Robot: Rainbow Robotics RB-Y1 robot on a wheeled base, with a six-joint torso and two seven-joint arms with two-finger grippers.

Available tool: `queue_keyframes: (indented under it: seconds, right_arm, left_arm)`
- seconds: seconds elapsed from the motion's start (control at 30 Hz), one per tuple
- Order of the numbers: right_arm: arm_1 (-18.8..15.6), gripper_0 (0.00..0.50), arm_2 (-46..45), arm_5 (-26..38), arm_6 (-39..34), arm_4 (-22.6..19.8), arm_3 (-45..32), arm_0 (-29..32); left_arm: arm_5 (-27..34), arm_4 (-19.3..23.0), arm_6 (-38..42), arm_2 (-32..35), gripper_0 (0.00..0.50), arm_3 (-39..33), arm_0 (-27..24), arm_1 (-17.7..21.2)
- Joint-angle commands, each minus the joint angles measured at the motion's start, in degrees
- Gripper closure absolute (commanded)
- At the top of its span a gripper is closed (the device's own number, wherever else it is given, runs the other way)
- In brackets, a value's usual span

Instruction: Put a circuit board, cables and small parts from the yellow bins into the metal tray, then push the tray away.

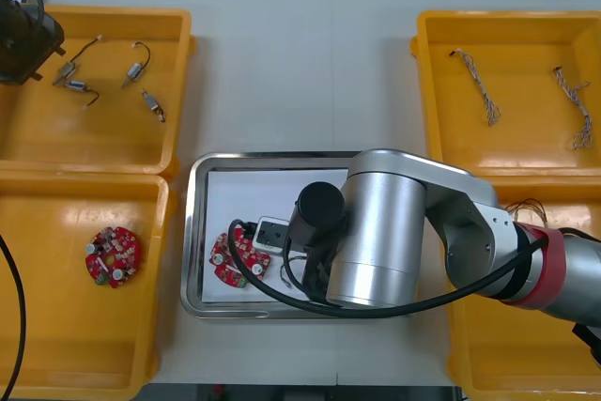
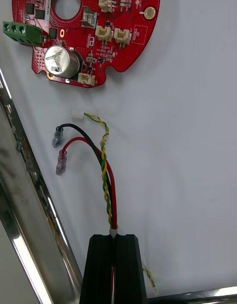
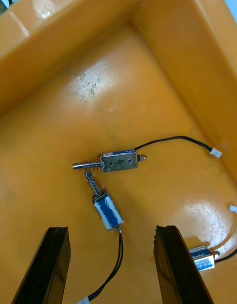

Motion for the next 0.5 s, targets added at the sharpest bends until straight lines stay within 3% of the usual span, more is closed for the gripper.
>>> queue_keyframes:
  seconds: [0.03, 0.5]
  right_arm:
    - [1.2, 0.500, 2.2, -2.2, 3.9, 1.4, 1.6, -1.0]
    - [1.2, 0.500, 5.0, -7.3, 5.0, 4.4, 6.3, 0.2]
  left_arm:
    - [-3.4, -1.3, 1.9, 1.7, 0.000, 4.4, -4.9, -1.7]
    - [-5.9, -1.7, 2.7, 2.0, 0.000, 11.6, -6.3, -2.7]
